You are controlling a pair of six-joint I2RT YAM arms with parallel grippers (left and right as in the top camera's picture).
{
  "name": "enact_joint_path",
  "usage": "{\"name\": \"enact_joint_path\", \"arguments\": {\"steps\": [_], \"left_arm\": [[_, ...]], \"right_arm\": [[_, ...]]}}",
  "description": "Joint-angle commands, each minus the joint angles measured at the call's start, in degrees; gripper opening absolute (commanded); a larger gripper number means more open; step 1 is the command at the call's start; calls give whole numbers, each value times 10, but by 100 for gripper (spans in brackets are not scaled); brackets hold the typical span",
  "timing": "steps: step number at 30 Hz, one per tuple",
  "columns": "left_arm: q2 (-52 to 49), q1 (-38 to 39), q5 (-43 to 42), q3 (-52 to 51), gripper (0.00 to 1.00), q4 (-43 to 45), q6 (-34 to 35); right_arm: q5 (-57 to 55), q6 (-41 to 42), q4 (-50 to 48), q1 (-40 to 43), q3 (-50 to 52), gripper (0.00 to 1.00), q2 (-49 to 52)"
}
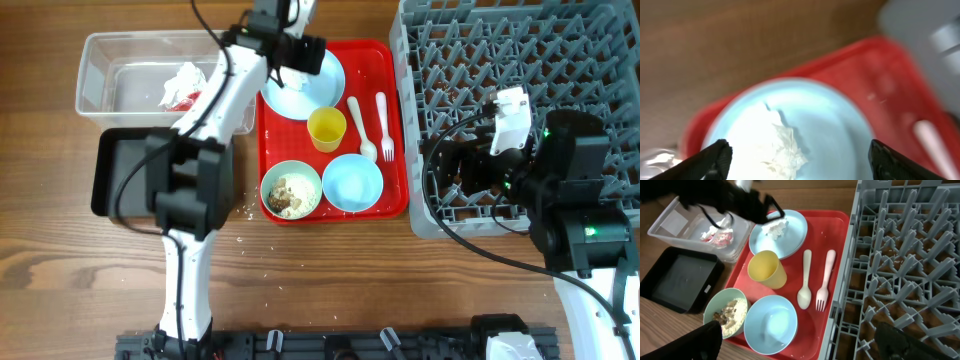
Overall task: Sort waste into correct bins and load items into the dishwasher rack
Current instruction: 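Carry the tissue and wrapper left and release into the clear bin, then grasp the yellow cup on the red tray with the left gripper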
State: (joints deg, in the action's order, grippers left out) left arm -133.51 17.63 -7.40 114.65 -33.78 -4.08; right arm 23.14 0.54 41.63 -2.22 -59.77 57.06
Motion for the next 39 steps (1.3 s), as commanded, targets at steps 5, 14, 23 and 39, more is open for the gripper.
{"name": "enact_joint_path", "arguments": {"steps": [5,14,23,39], "left_arm": [[-63,10,96,0,38,1,140],[-70,10,91,1,4,-23,149],[157,-111,98,44,4,-209,148],[145,-18,-37,28,98,-317,87]], "right_arm": [[10,-1,-4,-2,-9,100,7],[10,-1,0,-2,-9,100,20],[10,-1,-1,-2,-9,100,20],[10,1,-13,-2,-9,100,20]]}}
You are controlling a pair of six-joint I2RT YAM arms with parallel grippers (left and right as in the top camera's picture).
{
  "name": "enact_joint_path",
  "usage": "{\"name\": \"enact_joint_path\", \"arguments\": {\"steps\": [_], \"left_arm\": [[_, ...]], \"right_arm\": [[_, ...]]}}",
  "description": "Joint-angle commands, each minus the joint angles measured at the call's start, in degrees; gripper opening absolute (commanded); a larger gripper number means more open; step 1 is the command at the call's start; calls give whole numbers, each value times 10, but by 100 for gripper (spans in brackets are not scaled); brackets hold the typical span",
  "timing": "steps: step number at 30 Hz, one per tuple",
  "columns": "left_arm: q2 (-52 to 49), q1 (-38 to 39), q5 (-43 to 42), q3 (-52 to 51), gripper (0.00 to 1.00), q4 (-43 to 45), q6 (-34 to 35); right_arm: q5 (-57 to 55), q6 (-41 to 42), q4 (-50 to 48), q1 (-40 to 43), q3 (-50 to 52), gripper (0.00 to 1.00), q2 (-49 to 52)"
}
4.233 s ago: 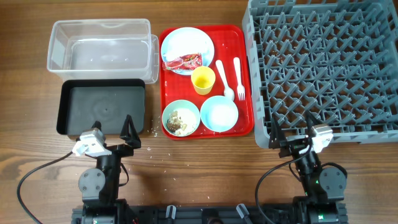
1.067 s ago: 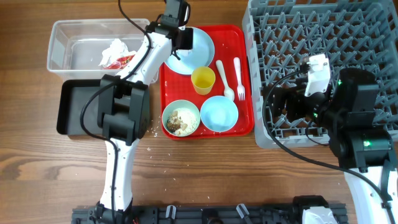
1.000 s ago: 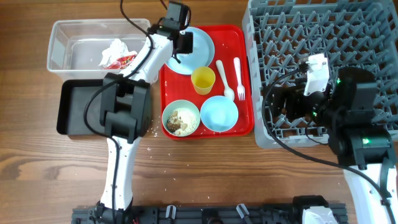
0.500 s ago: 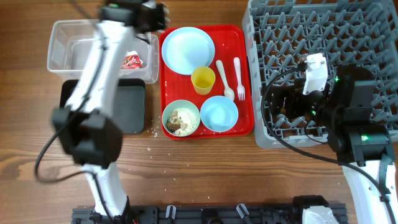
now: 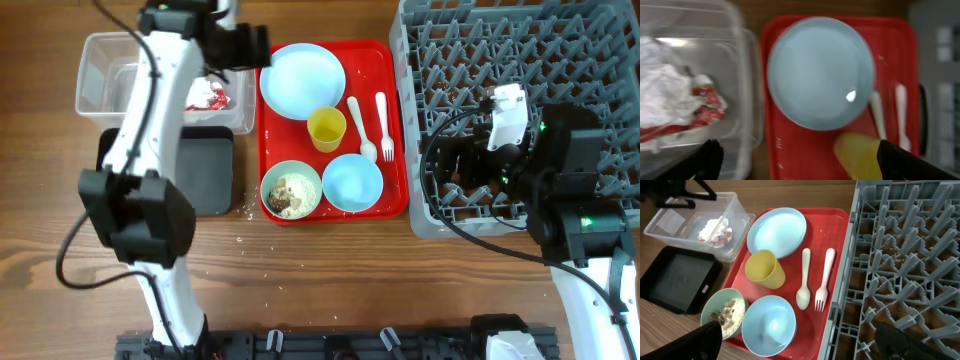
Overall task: Sort waste into correct bins and load items into the dishwasher rack
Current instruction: 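Grasp the yellow cup on the red tray with the left gripper, then hand the yellow cup from the left gripper to the right gripper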
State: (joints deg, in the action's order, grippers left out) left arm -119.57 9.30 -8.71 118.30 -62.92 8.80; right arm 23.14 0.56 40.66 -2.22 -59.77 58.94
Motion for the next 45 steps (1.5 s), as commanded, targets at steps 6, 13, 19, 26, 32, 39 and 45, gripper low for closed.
{"name": "enact_joint_path", "arguments": {"steps": [6,13,19,26,32,39,45], "left_arm": [[-23,134,-28,-147,67,15,-41],[-23,137,-44,-235,4,144,-19],[50,115,-232,-194,4,130,16],[115,71,-413,-194,4,47,-54],[110,45,-512,-195,4,-14,-146],[110,43,-668,-195,4,-1,-161],[110,44,-732,-195,4,1,-158]], "right_arm": [[10,0,-3,-2,-9,100,1],[10,11,-3,-2,-9,100,1],[58,13,-16,-2,-9,100,-4],[174,70,-47,-2,-9,100,-1],[381,68,-112,-2,-9,100,52],[473,57,-227,-2,-5,99,137],[473,106,-339,-35,-5,95,185]]}}
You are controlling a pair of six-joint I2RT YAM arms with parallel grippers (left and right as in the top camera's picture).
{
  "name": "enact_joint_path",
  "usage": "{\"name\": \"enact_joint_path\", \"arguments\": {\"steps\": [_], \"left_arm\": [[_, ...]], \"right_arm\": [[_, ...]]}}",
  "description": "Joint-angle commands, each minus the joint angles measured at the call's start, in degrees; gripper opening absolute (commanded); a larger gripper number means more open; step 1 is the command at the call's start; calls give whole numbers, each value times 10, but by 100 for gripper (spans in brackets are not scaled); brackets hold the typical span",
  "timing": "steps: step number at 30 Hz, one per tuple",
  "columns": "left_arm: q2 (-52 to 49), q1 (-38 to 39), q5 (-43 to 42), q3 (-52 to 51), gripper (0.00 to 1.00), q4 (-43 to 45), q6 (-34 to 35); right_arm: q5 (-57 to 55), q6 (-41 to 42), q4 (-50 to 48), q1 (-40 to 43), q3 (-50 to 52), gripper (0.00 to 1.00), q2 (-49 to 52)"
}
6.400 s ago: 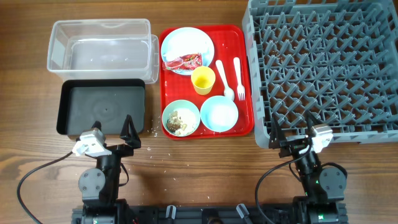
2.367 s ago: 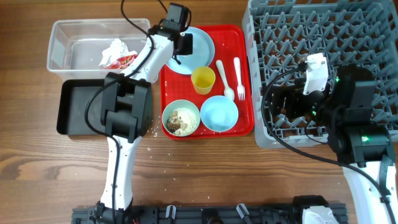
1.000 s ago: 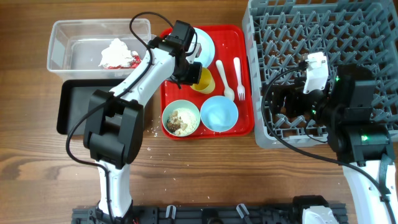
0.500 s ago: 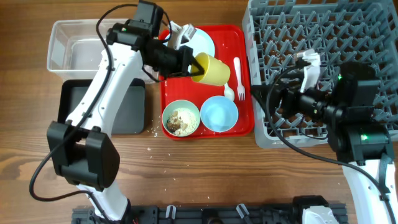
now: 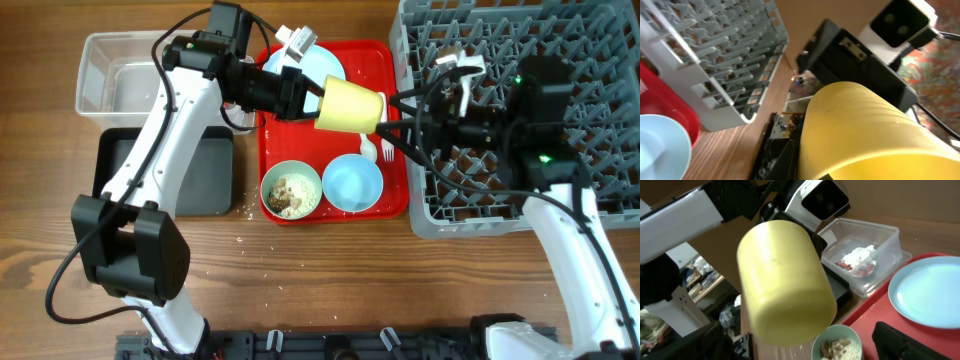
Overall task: Sort waste into correct bins and load items into the dishwasher rack
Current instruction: 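Hand the yellow cup from the left gripper to the right gripper, then lower the yellow cup into the dish rack and open the right gripper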
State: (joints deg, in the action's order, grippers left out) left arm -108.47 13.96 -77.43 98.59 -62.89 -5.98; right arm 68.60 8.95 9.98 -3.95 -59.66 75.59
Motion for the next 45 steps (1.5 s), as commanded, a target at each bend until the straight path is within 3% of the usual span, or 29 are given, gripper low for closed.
{"name": "enact_joint_path", "arguments": {"steps": [1,5,11,12,13,14,16,18,20,22,25,27,28,30,32,39,41,43,45], "left_arm": [[-1,-2,-54,2,4,0,-11],[-1,8,-68,2,4,-4,-11],[-1,12,-68,2,4,-4,-11],[-1,13,-68,2,4,-4,-11],[-1,14,-68,2,5,-4,-11],[-1,14,-66,2,24,-4,-11],[-1,14,-63,2,47,-4,-11],[-1,13,-49,2,58,-3,-11],[-1,6,-42,2,61,0,-11],[-1,-1,7,2,66,15,-11],[-1,-7,207,2,76,34,-11],[-1,-7,443,2,79,44,33],[-1,-7,519,2,79,47,39],[-1,-7,577,2,79,47,47],[-1,-7,607,2,79,46,65],[-1,-7,606,2,79,45,65],[-1,-7,606,2,80,40,65],[-1,-7,606,2,82,40,65],[-1,-7,606,2,82,42,65]], "right_arm": [[13,35,-52,-24,-6,94,25],[14,93,-159,-51,-6,82,48],[14,92,-168,-69,-6,74,48],[14,92,-168,-69,-6,70,48],[13,92,-170,-69,-6,59,48],[14,93,-183,-66,-7,52,48],[14,109,-185,-42,-7,49,40],[14,132,-172,6,-7,49,27],[9,135,-123,66,-7,47,10],[-44,114,-12,128,-7,45,-17],[-225,61,203,153,-31,45,-69],[-471,44,420,104,-102,45,-92],[-566,55,494,59,-128,45,-89],[-649,95,552,-1,-132,45,-71],[-682,112,579,-35,-132,45,-28],[-720,135,608,-39,-131,46,164],[-715,122,615,-39,-131,86,207],[-714,122,620,-39,-141,93,197],[-714,120,646,-39,-197,94,172]]}}
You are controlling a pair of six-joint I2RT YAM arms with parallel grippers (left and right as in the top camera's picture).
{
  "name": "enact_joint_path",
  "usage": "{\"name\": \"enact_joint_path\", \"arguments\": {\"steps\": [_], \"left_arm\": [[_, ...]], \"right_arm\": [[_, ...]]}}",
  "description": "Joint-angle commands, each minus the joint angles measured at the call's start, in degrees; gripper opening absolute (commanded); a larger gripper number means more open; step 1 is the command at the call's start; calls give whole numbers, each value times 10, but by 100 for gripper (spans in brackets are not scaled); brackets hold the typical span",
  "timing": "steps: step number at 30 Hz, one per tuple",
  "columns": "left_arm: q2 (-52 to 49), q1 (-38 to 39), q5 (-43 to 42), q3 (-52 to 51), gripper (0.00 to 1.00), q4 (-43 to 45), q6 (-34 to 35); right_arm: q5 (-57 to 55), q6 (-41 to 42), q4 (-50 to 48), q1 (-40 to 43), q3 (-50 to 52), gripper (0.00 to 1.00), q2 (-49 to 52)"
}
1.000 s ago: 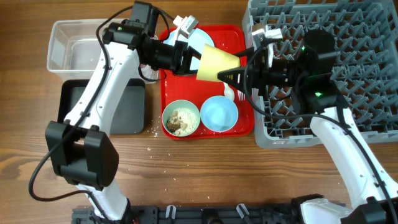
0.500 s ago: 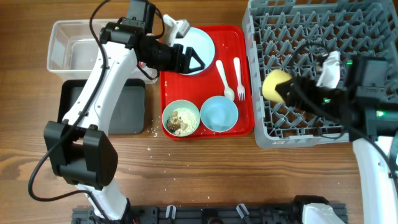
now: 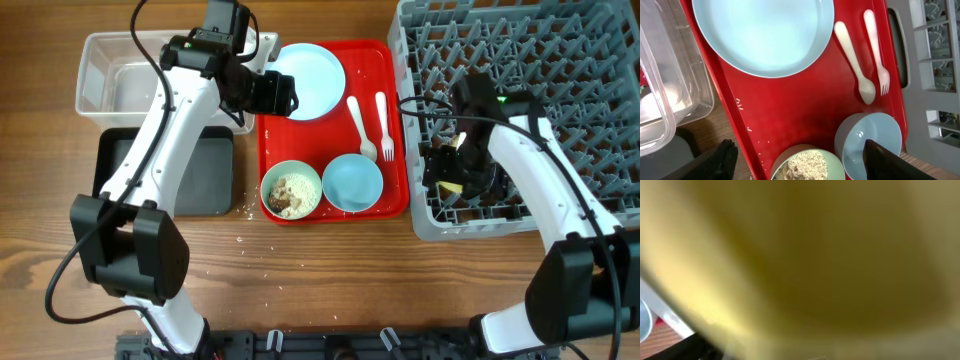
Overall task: Sort waste into correct bins and load items into the dishwasher rack
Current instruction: 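Lower the yellow cup into the dish rack and open the right gripper, then reach the right gripper to the small light-blue bowl and grasp it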
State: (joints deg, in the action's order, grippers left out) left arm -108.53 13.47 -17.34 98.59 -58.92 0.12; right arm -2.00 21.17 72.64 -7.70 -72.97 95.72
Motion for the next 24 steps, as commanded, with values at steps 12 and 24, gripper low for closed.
{"name": "enact_joint_path", "arguments": {"steps": [12,24], "left_arm": [[0,-3,42,2,81,6,98],[0,-44,70,2,92,4,198]], "right_arm": [[75,1,-42,-138,-194,76,-56],[82,-61,-229,-171,-23,26,150]]}}
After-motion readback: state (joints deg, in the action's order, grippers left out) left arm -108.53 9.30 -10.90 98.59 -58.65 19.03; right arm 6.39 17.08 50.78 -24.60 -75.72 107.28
